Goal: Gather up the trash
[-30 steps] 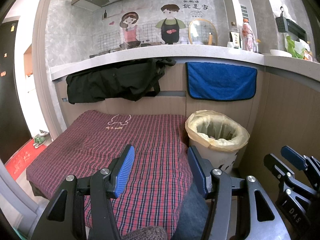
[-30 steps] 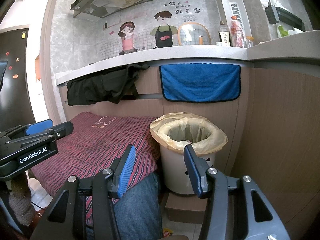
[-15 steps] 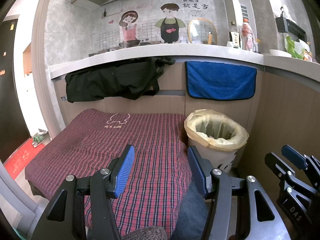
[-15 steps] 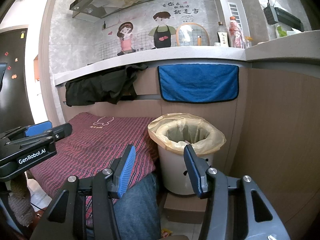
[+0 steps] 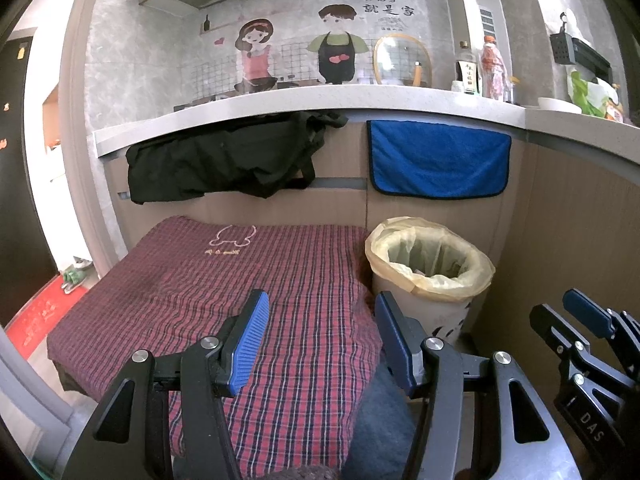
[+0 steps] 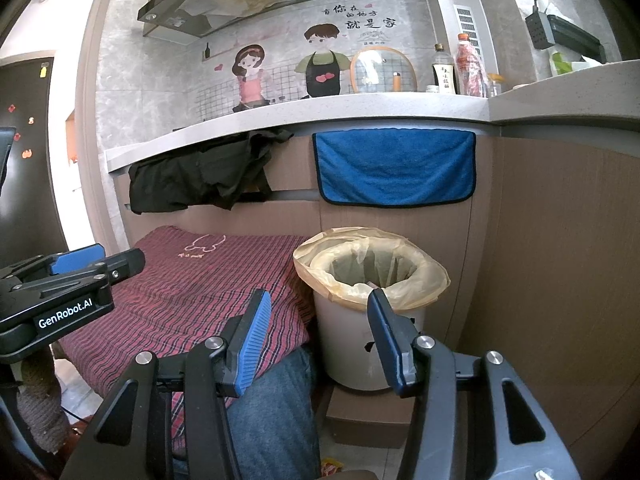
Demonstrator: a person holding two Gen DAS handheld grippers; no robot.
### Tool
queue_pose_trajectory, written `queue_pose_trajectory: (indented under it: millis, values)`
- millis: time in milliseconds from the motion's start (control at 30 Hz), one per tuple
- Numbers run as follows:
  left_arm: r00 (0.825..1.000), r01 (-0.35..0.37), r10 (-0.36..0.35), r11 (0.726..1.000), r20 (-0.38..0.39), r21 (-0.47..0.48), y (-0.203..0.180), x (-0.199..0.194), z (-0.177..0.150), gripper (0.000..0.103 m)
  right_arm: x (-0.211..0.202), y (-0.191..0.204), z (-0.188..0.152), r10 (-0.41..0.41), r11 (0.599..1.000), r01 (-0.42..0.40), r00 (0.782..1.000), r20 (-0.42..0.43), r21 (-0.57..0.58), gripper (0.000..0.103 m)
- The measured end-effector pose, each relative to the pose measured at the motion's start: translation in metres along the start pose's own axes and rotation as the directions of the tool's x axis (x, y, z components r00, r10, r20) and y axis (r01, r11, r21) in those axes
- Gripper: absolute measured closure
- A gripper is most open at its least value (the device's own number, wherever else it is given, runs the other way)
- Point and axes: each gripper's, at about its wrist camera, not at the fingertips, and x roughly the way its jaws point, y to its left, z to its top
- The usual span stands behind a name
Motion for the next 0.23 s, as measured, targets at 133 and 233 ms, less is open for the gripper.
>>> queue_pose_trajectory:
  millis: [133,233]
  values:
    - [1.0,0.005,-0.005,1.0,-0.001,-0.002,-0.0005,0.0004,-0.0003,0.047,0.0006,-0.0004,0.0003,0.001,1.0,-0.001,1.0,0.001,-0.001,0.055]
    - [1.0,0.009,-0.009,1.0,-0.001,-0.001,-0.0008,0.0004,0.0002,0.047,0.0015,-0.0013,0.0003,0.004,1.0,-0.004,1.0,0.0,-0.002,0.055]
